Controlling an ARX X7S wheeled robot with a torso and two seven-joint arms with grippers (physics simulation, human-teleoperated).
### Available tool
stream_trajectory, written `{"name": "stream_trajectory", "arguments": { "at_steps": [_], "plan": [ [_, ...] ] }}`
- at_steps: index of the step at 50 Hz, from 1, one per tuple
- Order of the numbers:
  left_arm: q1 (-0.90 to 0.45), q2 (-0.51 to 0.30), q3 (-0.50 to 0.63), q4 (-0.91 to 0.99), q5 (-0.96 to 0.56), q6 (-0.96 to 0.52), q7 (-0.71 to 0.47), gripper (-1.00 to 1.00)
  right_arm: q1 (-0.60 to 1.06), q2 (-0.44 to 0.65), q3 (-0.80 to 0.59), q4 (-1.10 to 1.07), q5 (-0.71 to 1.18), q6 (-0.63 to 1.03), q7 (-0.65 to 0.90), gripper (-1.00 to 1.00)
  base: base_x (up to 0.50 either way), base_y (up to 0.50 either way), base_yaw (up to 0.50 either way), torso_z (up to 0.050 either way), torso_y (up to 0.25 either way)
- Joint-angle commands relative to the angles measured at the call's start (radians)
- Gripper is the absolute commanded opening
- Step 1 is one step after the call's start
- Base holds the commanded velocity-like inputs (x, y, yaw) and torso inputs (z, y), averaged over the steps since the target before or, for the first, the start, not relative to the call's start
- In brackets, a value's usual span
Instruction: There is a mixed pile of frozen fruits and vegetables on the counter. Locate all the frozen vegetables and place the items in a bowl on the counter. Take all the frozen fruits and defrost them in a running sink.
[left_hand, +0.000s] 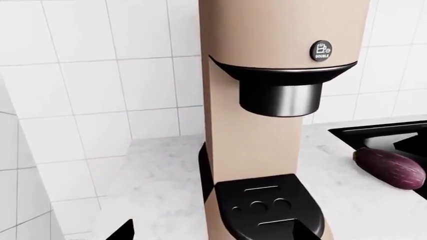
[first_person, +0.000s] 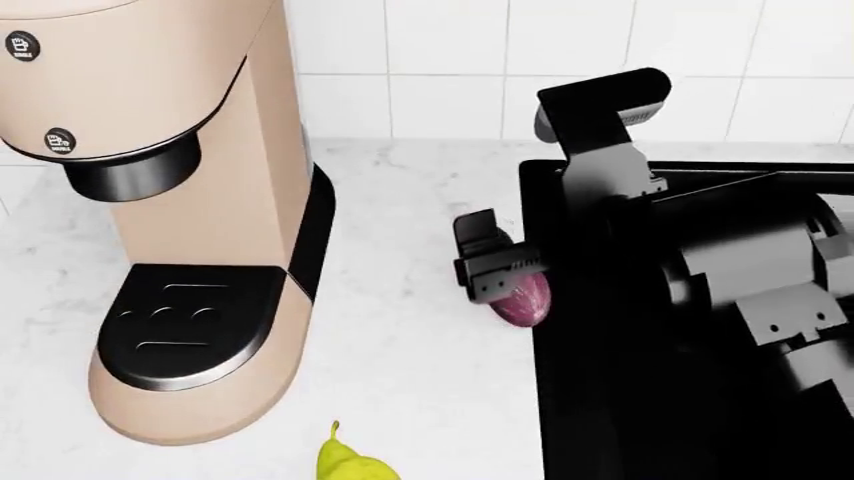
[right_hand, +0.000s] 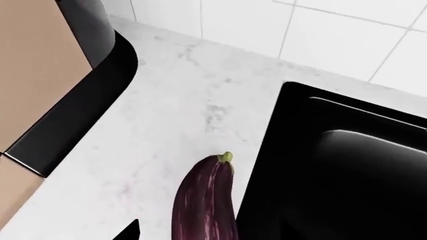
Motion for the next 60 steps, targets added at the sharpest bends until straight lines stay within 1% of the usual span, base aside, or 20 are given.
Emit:
{"name": "stream_trajectory", "arguments": {
  "at_steps": [1, 7, 11, 22, 29, 49, 50, 56, 60],
  "plan": [
    [0.024, 0.010, 0.006, 0.001, 0.035, 0.015, 0.019, 1.00, 0.012, -0.062, -0.037, 0.178, -0.047, -0.080, -0.094, 1.00, 0.00, 0.00, 0.00, 0.000, 0.000],
    [0.029, 0.005, -0.002, -0.003, 0.032, 0.016, 0.019, 1.00, 0.015, -0.094, -0.048, 0.275, -0.069, -0.128, -0.133, 1.00, 0.00, 0.00, 0.00, 0.000, 0.000],
    [0.052, 0.000, -0.026, -0.002, 0.031, 0.022, 0.034, 1.00, 0.015, -0.115, -0.058, 0.332, -0.084, -0.159, -0.157, 1.00, 0.00, 0.00, 0.00, 0.000, 0.000],
    [0.128, 0.039, -0.021, -0.004, 0.141, 0.075, 0.111, 1.00, 0.030, -0.197, -0.088, 0.539, -0.136, -0.261, -0.256, 1.00, 0.00, 0.00, 0.00, 0.000, 0.000],
    [0.168, 0.064, -0.004, -0.011, 0.212, 0.115, 0.152, 1.00, 0.025, -0.203, -0.065, 0.547, -0.151, -0.254, -0.268, 1.00, 0.00, 0.00, 0.00, 0.000, 0.000],
    [0.300, 0.116, -0.022, 0.026, 0.300, 0.190, 0.211, 1.00, 0.009, -0.209, -0.039, 0.538, -0.218, -0.274, -0.288, 1.00, 0.00, 0.00, 0.00, 0.000, 0.000],
    [0.309, 0.120, -0.023, 0.028, 0.307, 0.196, 0.216, 1.00, 0.005, -0.207, -0.040, 0.527, -0.218, -0.268, -0.293, -1.00, 0.00, 0.00, 0.00, 0.000, 0.000],
    [0.370, 0.142, -0.042, 0.043, 0.338, 0.230, 0.243, 1.00, -0.003, -0.197, -0.034, 0.501, -0.216, -0.261, -0.282, -1.00, 0.00, 0.00, 0.00, 0.000, 0.000],
    [0.387, 0.152, -0.040, 0.047, 0.352, 0.243, 0.250, 1.00, -0.005, -0.184, -0.029, 0.470, -0.211, -0.250, -0.269, -1.00, 0.00, 0.00, 0.00, 0.000, 0.000]
  ]
}}
